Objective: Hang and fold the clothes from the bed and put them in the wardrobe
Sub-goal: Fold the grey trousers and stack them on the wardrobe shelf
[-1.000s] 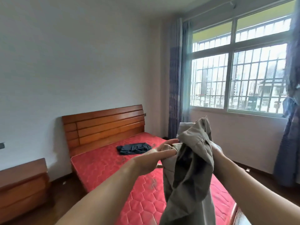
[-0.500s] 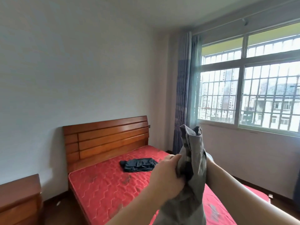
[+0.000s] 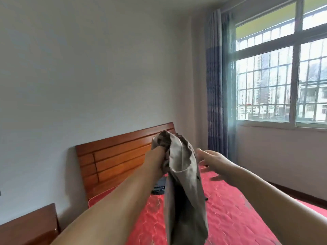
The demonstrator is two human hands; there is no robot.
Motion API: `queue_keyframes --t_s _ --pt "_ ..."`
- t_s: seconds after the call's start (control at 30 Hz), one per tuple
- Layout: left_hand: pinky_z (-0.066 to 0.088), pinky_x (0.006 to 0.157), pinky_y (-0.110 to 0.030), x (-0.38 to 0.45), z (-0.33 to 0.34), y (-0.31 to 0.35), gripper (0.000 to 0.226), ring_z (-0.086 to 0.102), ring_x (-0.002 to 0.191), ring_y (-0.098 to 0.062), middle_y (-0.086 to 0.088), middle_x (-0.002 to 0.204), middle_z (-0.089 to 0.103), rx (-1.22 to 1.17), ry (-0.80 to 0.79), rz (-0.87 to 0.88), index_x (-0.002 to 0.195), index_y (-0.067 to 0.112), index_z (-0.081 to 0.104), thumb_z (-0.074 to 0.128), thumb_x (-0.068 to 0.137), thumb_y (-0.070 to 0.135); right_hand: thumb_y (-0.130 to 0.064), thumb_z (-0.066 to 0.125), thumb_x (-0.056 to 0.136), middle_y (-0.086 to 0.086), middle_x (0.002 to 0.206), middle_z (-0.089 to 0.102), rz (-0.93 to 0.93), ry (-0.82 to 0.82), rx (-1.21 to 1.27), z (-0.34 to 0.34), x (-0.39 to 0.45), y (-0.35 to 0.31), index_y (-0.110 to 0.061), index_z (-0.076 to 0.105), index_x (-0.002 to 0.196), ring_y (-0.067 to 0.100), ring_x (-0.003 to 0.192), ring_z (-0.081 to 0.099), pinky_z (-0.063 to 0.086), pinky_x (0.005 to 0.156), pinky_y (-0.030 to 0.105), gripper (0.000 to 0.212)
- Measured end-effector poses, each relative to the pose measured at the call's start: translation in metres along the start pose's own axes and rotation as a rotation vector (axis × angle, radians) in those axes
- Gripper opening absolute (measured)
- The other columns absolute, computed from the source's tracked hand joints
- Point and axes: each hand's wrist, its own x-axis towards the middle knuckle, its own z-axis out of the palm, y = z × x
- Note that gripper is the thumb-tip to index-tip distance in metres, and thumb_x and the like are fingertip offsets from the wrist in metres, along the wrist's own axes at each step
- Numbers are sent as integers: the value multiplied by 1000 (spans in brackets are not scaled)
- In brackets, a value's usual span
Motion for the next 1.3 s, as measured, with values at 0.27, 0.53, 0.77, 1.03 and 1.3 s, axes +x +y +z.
queue_keyframes --t_s 0.27,0.53,0.77,1.03,1.3 --pt "51 55 -23 121 30 -10 14 64 64 -21 -7 72 68 103 -121 85 85 9 69 58 81 0 -71 71 53 -15 102 61 52 -114 -387 39 67 -16 -36 44 118 3 86 61 48 43 17 79" --pt "47 60 -12 263 -10 3 26 61 67 -5 13 68 67 565 -575 559 74 24 69 54 70 3 -10 55 74 4 83 67 211 385 -676 23 170 11 -20 58 65 24 80 62 51 63 24 13" --pt "35 60 -4 348 -3 36 33 59 77 -11 24 68 60 736 -579 970 88 28 73 56 75 4 -14 51 72 -11 73 61 -120 703 -876 1 214 -24 -30 59 85 19 72 58 47 63 33 22" --pt "50 80 -33 372 24 -16 25 64 93 -24 2 89 71 934 -693 740 80 33 69 56 77 11 -48 75 77 1 65 56 422 198 -397 22 180 45 -12 68 82 14 57 47 38 50 25 36" --pt "52 76 -32 335 54 -38 30 65 85 -18 11 75 69 865 -769 753 69 37 68 51 70 13 -29 64 79 10 93 68 512 436 -270 88 199 114 -13 59 98 27 82 68 60 62 38 25"
